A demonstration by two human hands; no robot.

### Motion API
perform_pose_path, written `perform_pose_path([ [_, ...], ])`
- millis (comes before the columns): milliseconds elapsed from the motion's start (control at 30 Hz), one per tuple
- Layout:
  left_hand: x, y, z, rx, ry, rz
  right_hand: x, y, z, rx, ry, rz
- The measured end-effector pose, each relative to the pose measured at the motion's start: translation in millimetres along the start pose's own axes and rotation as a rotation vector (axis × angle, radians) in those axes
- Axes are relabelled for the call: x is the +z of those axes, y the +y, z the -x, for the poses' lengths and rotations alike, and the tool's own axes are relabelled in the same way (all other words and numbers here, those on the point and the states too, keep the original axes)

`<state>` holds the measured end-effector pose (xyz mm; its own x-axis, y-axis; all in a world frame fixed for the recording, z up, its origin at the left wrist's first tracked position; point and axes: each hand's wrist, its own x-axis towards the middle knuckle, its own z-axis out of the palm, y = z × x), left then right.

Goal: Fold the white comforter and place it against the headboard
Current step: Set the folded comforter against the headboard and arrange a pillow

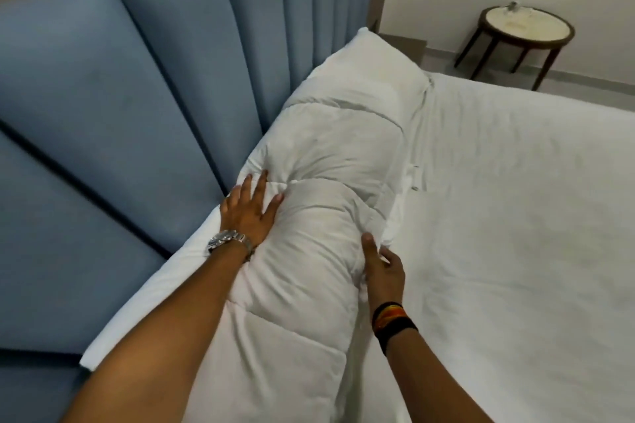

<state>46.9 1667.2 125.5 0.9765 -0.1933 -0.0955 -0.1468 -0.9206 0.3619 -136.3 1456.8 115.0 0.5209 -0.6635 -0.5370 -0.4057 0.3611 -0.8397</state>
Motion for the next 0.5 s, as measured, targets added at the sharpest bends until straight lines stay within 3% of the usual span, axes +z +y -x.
perform_pose_path([
  [67,-13.2,14.1,6.2,-0.074,-0.023,0.035,-34.9,21.9,-6.0,-0.021,0.193,0.168],
  [133,-26.8,35.3,24.0,-0.092,0.036,0.076,-68.4,50.1,-15.4,0.117,0.286,0.263],
  [233,-30.4,79.7,74.8,0.005,0.041,0.117,-87.0,79.0,-27.2,0.387,0.126,0.167],
  [367,-13.6,123.5,132.8,0.124,0.056,0.009,-75.3,92.8,-38.8,0.359,0.024,0.109],
  [500,32.1,158.4,173.6,0.435,0.192,-0.288,-84.6,95.2,-55.1,0.31,-0.041,0.106],
])
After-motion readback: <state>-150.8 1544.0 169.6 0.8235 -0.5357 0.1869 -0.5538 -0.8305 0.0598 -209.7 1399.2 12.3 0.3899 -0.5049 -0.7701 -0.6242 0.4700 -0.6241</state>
